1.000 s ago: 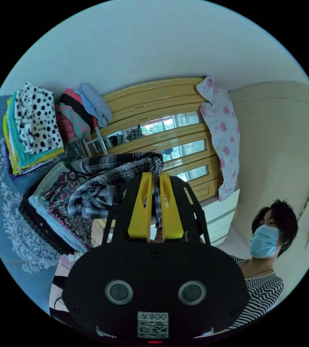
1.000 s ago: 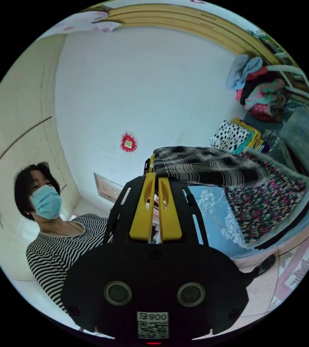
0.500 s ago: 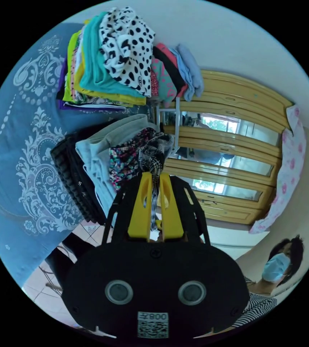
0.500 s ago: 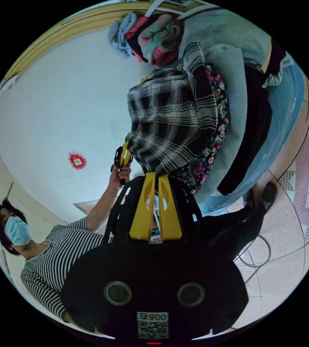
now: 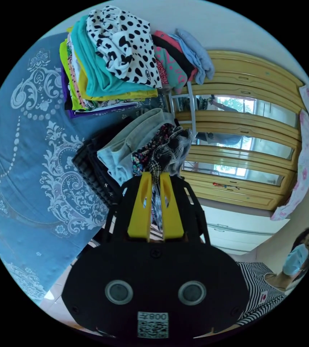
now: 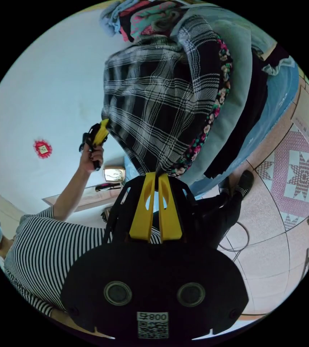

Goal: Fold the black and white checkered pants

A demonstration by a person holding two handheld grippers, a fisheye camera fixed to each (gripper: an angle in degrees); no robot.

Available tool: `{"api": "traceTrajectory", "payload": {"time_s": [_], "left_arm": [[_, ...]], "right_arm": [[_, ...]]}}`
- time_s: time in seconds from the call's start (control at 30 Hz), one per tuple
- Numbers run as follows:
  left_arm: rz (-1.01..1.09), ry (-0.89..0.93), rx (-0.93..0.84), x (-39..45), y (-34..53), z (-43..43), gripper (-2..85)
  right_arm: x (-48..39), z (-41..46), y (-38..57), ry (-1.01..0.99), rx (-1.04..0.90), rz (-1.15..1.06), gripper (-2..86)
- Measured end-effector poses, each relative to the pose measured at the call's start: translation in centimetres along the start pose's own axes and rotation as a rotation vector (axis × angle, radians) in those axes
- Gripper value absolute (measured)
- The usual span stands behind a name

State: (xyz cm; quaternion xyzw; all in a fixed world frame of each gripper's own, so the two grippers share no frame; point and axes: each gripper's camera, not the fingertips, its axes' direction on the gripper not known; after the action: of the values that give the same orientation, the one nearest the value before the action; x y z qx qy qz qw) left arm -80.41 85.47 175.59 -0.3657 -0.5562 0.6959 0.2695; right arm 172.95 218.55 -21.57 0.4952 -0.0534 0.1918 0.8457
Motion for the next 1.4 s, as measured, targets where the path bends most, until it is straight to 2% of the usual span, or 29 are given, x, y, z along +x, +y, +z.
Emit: {"api": "traceTrajectory", "payload": {"time_s": [0.27, 0.4, 0.5, 0.77, 0.97, 1.07, 1.13, 1.2, 1.3, 1.4], "left_arm": [[0.085, -0.025, 0.0, 0.5, -6.5, 5.4, 4.9], [0.166, -0.062, 0.034, 1.5, -8.6, 7.0, 3.5], [0.215, -0.086, 0.07, 2.1, -9.6, 8.1, 2.3], [0.352, -0.109, -0.006, 5.9, -13.9, 16.3, 0.3], [0.414, -0.262, -0.055, 9.4, -18.8, 25.0, 0.0], [0.371, -0.394, -0.022, 9.6, -21.5, 28.1, 0.0], [0.35, -0.588, -0.024, 9.0, -23.3, 30.3, 0.0], [0.335, -0.661, -0.029, 8.3, -24.2, 31.6, 0.0], [0.283, -0.67, -0.009, 7.1, -25.0, 33.2, 0.1], [0.258, -0.714, -0.002, 6.2, -25.5, 34.8, 0.1]], "right_arm": [[2.5, 1.6, -2.5, 0.006, 0.057, 0.069, 0.6], [3.9, 0.6, -1.5, -0.034, 0.17, 0.151, 0.4], [3.9, -0.4, -0.8, 0.012, 0.259, 0.18, 0.1], [0.0, -0.9, -6.1, 0.115, 0.35, 0.039, 0.0], [-3.3, 0.4, -15.1, 0.403, 0.249, -0.097, 0.0], [-3.8, 1.8, -18.7, 0.635, 0.159, -0.126, 0.0], [-3.5, 2.8, -20.5, 0.748, 0.098, -0.148, 0.0], [-3.1, 3.2, -21.3, 0.746, 0.084, -0.169, 0.0], [-2.9, 3.7, -22.5, 0.683, 0.083, -0.187, 0.0], [-3.9, 5.3, -23.9, 0.707, 0.0, -0.284, 0.0]]}}
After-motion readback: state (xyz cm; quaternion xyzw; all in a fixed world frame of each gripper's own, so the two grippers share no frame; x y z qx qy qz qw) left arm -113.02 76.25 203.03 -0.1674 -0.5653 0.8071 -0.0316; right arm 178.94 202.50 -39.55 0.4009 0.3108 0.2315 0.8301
